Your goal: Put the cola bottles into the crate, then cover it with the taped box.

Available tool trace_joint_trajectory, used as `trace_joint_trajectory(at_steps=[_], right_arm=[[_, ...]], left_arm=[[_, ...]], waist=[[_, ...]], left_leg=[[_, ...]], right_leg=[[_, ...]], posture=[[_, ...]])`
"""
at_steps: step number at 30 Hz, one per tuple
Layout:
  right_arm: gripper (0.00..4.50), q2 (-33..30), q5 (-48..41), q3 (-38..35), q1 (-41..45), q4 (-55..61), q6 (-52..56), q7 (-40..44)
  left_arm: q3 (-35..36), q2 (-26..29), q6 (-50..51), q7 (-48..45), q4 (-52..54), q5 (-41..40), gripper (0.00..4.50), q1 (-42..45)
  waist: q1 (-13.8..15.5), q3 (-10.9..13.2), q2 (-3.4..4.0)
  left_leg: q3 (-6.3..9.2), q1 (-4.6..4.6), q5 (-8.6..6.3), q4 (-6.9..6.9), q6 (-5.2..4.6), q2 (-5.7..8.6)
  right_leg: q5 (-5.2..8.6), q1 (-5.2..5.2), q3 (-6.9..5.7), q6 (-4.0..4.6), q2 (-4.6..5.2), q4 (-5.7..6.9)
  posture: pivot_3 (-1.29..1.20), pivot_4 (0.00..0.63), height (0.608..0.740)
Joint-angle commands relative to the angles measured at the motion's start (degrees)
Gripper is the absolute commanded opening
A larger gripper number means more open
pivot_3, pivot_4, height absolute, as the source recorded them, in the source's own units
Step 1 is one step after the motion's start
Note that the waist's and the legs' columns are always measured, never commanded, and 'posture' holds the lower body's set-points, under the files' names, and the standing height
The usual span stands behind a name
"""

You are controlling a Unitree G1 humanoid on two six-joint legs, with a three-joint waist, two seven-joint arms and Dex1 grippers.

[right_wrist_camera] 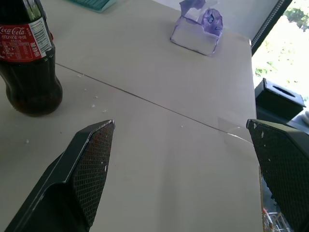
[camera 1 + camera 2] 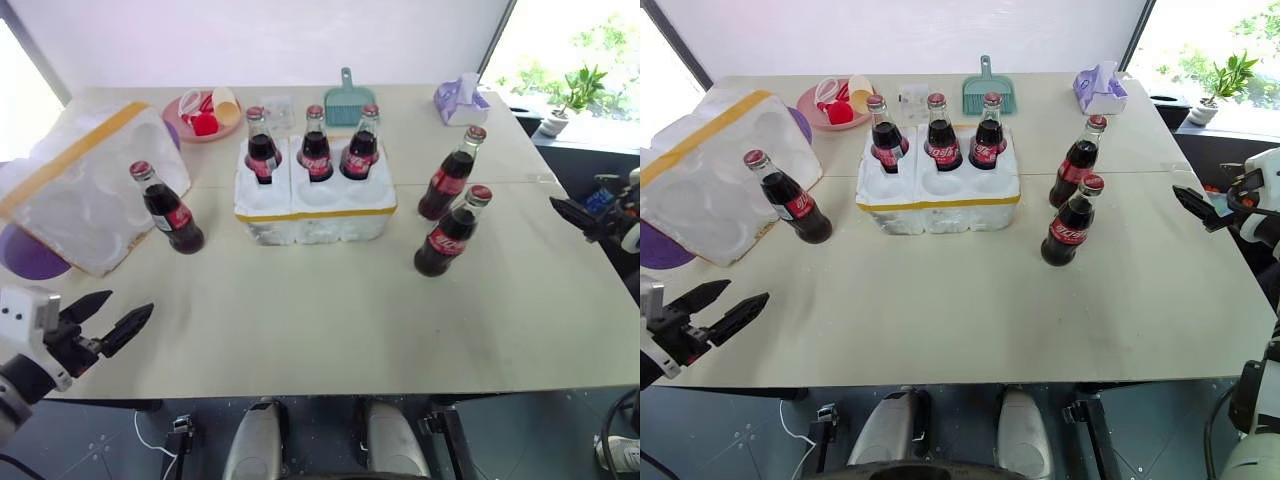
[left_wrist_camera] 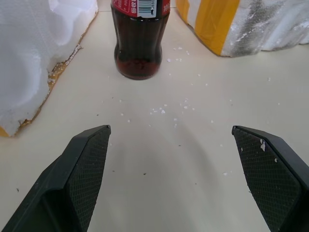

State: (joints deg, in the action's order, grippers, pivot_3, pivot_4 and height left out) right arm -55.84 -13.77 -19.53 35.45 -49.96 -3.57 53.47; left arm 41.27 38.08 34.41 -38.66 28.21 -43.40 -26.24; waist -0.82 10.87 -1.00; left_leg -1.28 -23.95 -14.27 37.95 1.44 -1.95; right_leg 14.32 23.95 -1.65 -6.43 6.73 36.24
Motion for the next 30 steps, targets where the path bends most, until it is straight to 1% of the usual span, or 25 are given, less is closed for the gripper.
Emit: trace_joint_trajectory(at_steps=[1, 5, 21, 22, 23, 25, 27, 29, 30], right_arm=[[4.50, -0.46, -0.65, -0.93, 0.62, -0.09, -1.48, -0.01], [4.50, -0.45, -0.85, -1.23, -0.05, -0.28, -1.89, -0.01], [4.50, -0.44, -1.26, -1.60, -1.02, -1.61, -2.37, -0.36], [4.50, -0.48, -1.32, -1.63, -0.96, -1.70, -2.14, -0.36], [4.50, -0.58, -1.52, -1.71, -0.70, -1.81, -1.74, -0.12], [4.50, -1.01, -2.09, -1.97, 0.61, -2.20, -0.81, 0.19], [4.50, -2.55, -2.67, -1.97, 4.12, -2.86, 1.65, 0.68], [4.50, -4.97, -3.14, -1.03, 9.03, -2.63, 5.42, 4.45], [4.50, -6.30, -3.48, -0.17, 11.64, -1.68, 8.03, 7.84]], left_arm=[[0.03, -0.42, -1.34, -0.43, 1.93, 0.47, 4.22, -0.72], [-0.82, -0.60, -1.38, -0.30, 1.36, 1.53, 4.22, -0.68], [-2.60, -1.07, 0.53, 0.08, 2.43, -0.39, 4.22, -0.54], [-2.43, -1.18, 0.56, 0.27, 2.19, -0.54, 4.36, -0.33], [-2.30, -1.27, 0.29, 0.17, 2.04, -0.67, 4.36, -0.10], [-2.31, -1.40, -0.57, 0.49, 1.79, 0.04, 4.36, 0.65], [-2.03, -1.67, -1.10, 2.79, 0.93, 0.55, 4.36, 3.43], [-1.76, -1.89, -0.58, 5.36, 0.61, -0.48, 4.36, 7.26], [-1.84, -1.92, -0.29, 6.20, 0.31, -0.81, 4.36, 8.90]], waist=[[0.01, 0.00, 0.00], [0.07, 0.00, 0.00], [0.04, 0.00, 0.00], [0.04, 0.00, 0.00], [0.05, 0.00, 0.00], [0.03, 0.00, 0.00], [0.03, 0.02, 0.06], [0.03, 0.08, 0.26], [0.08, 0.11, 0.40]], left_leg=[[0.00, 0.00, 0.00, 0.00, 0.00, 0.00], [0.00, 0.00, 0.00, 0.00, 0.00, 0.00], [0.00, 0.01, 0.00, 0.00, 0.00, 0.00], [0.00, 0.01, 0.00, 0.00, 0.00, 0.00], [0.00, 0.01, 0.00, 0.00, 0.00, 0.00], [0.00, 0.01, 0.00, 0.00, 0.00, 0.00], [0.00, 0.02, 0.00, 0.01, 0.00, 0.00], [-0.01, 0.03, 0.00, 0.03, 0.00, 0.01], [-0.01, 0.03, 0.00, 0.05, 0.00, 0.01]], right_leg=[[0.00, 0.00, 0.00, 0.00, 0.00, 0.00], [0.01, -0.01, 0.00, 0.01, 0.00, 0.00], [0.00, -0.02, 0.00, 0.00, 0.00, 0.00], [0.00, -0.02, 0.00, 0.00, 0.00, 0.00], [0.00, -0.02, 0.00, 0.00, 0.00, 0.00], [0.00, -0.02, 0.00, 0.00, 0.00, 0.00], [-0.01, -0.03, 0.00, -0.01, 0.00, 0.00], [-0.01, -0.05, 0.01, 0.02, 0.00, 0.00], [-0.01, -0.05, 0.01, 0.02, 0.00, 0.00]], posture=[[0.00, 0.150, 0.736], [0.00, 0.150, 0.736], [0.00, 0.150, 0.736], [0.00, 0.150, 0.736], [0.00, 0.150, 0.736], [0.00, 0.150, 0.736], [0.00, 0.150, 0.736], [0.00, 0.150, 0.736], [0.00, 0.150, 0.736]])
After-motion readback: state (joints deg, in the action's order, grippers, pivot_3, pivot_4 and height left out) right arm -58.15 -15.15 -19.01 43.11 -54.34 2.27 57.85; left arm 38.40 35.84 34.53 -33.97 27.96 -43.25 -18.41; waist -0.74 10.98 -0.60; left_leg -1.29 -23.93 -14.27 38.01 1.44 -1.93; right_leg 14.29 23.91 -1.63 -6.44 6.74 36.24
